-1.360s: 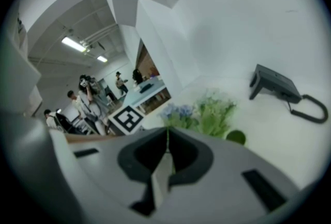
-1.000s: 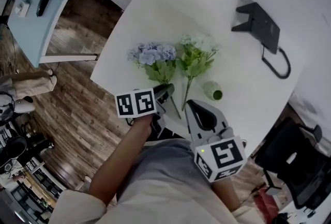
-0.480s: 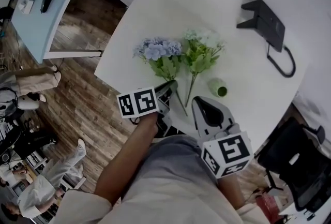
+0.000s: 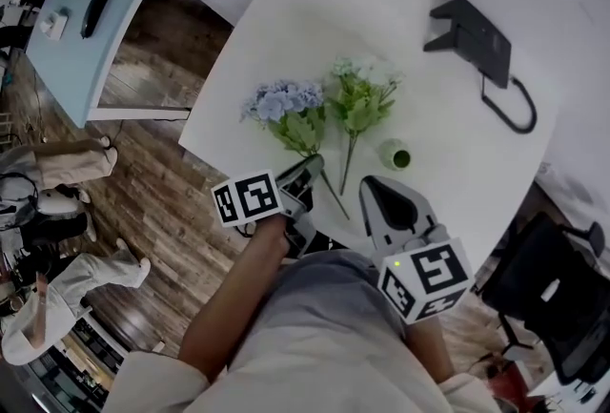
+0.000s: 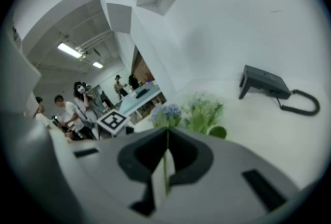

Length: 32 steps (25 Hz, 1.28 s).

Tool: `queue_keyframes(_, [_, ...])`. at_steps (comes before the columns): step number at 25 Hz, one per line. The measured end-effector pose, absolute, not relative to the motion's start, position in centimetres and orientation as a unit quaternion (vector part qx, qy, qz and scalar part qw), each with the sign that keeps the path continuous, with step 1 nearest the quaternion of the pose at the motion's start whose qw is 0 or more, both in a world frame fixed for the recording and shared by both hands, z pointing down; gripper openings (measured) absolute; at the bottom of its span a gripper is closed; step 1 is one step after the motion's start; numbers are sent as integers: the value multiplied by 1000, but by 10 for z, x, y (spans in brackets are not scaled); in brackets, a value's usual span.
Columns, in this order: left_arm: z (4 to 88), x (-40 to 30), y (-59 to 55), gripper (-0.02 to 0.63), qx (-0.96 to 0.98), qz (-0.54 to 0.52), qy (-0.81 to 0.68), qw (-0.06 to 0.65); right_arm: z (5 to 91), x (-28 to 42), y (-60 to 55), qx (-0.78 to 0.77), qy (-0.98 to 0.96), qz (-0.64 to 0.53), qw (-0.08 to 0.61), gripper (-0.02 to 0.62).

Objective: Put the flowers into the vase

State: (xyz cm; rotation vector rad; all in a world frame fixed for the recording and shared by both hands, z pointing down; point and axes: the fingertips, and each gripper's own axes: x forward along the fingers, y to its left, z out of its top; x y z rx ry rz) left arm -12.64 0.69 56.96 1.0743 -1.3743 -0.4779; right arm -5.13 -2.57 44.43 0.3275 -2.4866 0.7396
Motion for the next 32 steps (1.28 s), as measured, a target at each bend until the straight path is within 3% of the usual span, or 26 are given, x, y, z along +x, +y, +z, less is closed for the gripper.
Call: queue_keyframes(32, [475, -113, -8, 38, 568, -226, -607, 508, 411, -16, -22, 137, -931, 260, 216, 23])
